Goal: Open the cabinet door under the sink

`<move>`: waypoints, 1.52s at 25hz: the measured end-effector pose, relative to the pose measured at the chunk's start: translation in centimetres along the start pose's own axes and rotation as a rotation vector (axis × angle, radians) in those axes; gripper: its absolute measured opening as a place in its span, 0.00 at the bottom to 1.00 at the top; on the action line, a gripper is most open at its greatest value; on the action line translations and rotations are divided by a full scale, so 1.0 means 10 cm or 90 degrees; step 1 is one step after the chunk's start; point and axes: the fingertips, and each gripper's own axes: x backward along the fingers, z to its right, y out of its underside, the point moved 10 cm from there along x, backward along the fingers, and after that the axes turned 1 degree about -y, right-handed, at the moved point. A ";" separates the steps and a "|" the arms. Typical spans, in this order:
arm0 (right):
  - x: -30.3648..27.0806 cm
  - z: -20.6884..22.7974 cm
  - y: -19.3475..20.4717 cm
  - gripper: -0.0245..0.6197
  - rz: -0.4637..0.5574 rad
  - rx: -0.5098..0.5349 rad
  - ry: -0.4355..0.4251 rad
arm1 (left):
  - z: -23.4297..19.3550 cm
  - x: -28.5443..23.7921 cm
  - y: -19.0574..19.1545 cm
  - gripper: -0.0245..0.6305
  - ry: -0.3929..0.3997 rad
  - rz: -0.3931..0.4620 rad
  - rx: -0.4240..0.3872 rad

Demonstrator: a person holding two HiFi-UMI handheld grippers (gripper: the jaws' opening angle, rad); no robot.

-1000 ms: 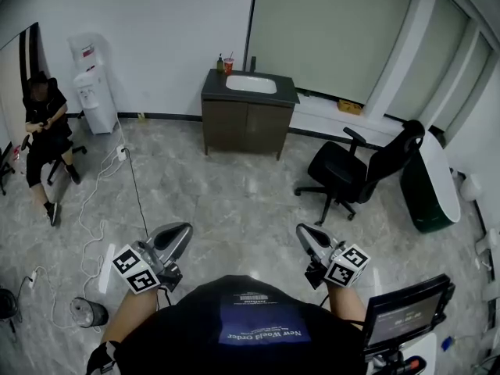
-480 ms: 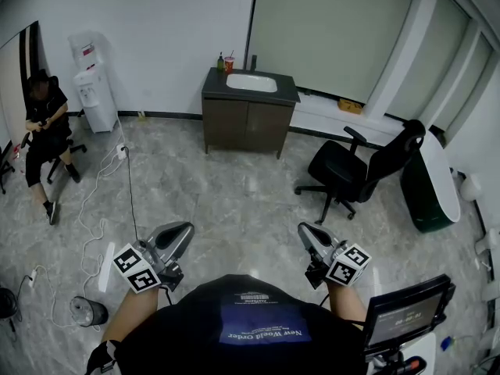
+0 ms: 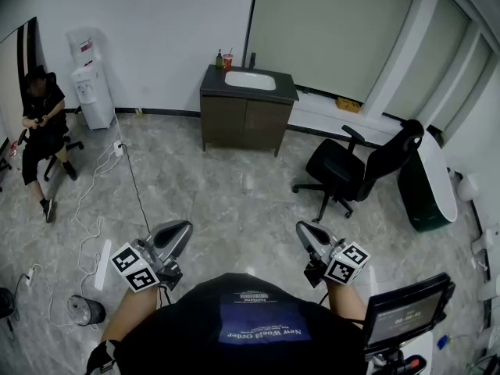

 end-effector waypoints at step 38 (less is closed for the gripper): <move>-1.56 -0.39 0.29 0.03 -0.058 -0.008 -0.042 | -1.14 0.88 -0.31 0.04 -0.045 -0.013 0.047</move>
